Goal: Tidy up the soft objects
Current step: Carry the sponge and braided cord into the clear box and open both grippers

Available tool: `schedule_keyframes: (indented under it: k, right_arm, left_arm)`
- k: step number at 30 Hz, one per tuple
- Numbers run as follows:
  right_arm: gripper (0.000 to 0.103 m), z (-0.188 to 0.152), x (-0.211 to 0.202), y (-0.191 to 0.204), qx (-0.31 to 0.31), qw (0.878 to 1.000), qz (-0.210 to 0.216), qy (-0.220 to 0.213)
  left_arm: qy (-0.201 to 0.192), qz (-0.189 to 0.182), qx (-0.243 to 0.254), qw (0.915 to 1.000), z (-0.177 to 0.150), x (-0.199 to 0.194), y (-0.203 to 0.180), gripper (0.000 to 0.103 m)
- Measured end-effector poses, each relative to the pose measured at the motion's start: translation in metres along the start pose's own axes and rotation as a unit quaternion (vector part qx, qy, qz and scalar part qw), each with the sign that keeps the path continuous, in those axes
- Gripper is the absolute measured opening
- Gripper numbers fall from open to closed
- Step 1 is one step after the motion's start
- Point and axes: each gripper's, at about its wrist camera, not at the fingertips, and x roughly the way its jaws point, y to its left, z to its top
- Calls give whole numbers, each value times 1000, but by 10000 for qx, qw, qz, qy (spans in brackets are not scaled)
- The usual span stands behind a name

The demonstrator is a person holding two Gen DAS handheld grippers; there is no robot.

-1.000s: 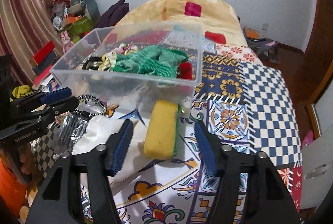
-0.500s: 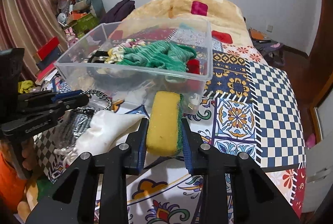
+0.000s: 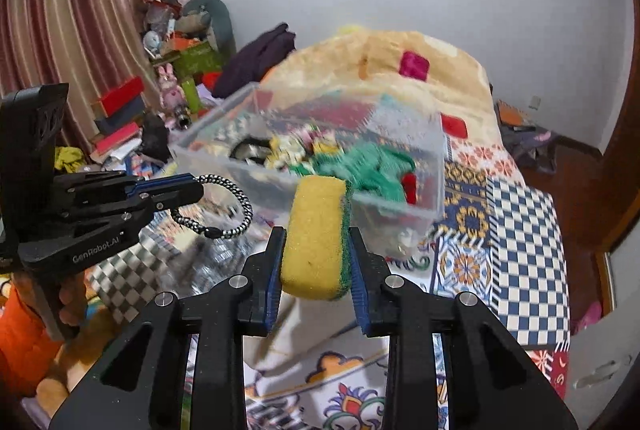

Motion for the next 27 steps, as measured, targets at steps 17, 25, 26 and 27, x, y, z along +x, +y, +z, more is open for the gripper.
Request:
schedule_keyframes:
  k: [17, 25, 26, 27]
  right_arm:
    - [27, 51, 13, 12, 120, 9980, -7, -613]
    - [27, 58, 36, 9, 256, 9985, -69, -480]
    - [27, 58, 39, 7, 269, 9986, -83, -437]
    - [27, 58, 42, 6, 276, 9988, -105, -402]
  left_arm:
    - [-817, 203, -11, 9965, 57, -23, 10, 6]
    - [-598, 289, -176, 9976, 61, 4, 23, 6]
    - [-556, 298, -183, 9978, 60, 8, 23, 6]
    - [-519, 294, -188, 9980, 59, 12, 24, 6]
